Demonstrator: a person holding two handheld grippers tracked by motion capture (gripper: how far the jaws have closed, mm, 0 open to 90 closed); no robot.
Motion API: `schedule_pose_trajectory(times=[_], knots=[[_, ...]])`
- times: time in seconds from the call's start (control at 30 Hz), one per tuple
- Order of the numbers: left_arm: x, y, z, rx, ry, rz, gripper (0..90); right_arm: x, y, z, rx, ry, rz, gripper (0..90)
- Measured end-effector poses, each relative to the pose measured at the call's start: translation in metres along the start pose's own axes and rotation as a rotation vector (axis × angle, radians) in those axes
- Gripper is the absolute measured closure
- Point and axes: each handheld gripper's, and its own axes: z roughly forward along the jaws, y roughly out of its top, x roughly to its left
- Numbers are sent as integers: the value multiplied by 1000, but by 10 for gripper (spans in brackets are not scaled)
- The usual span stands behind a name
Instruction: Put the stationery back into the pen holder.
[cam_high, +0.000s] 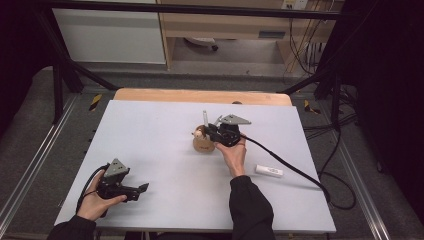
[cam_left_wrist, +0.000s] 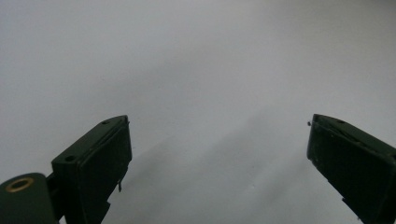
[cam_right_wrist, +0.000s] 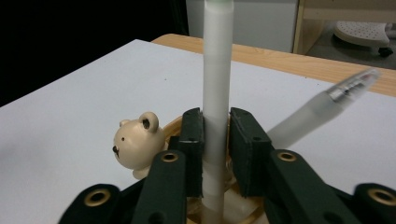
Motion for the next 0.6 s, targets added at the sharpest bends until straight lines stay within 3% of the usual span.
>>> schedule_pose_trajectory(times=[0.27,0.6], knots=[[0,0,0,0,1,-3,65,3,11,-18,7,8,-18,607],[1,0,0,5,1,-2,65,9,21,-58,84,12,-41,255]])
